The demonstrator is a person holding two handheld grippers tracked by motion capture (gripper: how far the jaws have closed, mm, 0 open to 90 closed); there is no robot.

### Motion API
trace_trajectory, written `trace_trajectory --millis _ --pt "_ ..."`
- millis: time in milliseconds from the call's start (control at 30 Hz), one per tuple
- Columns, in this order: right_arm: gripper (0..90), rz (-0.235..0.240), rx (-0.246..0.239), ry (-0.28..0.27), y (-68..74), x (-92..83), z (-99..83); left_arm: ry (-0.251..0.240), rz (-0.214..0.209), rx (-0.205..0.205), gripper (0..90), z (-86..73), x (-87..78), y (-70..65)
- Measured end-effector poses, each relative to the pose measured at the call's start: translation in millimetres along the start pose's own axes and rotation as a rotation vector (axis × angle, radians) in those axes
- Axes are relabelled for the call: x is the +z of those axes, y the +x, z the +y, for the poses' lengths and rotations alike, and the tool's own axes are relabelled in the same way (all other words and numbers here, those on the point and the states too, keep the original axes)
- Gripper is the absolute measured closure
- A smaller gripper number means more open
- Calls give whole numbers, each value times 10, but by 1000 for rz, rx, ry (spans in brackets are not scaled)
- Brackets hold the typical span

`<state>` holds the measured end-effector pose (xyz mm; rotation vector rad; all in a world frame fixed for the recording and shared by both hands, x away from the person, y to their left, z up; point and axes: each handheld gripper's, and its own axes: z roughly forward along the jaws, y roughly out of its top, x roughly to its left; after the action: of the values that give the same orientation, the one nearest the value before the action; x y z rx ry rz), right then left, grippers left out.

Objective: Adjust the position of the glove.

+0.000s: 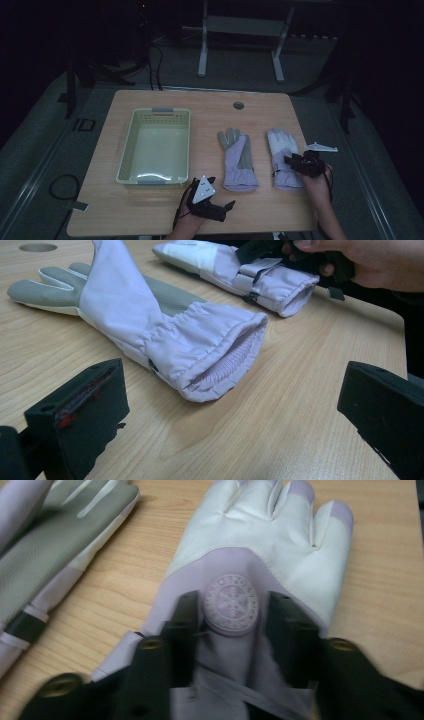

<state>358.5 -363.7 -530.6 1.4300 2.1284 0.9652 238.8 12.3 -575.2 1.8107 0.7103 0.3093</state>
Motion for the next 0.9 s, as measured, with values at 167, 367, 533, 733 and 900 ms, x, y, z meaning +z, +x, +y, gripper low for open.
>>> trace_trajectory --millis 167,367,533,733,900 --pt "524 19 -57 32 -29 86 -47 1 0 1 0 0 0 -1" --pt "567 59 -51 26 -88 125 -89 0 0 1 0 0 0 -1" --pt "712 86 -41 32 -88 119 -88 1 1 3 0 0 1 -3" --pt "800 102 19 47 -103 13 10 1 0 1 0 1 1 -1" --pt "807 137 57 -21 -111 -232 151 1 0 -3 0 1 1 2"
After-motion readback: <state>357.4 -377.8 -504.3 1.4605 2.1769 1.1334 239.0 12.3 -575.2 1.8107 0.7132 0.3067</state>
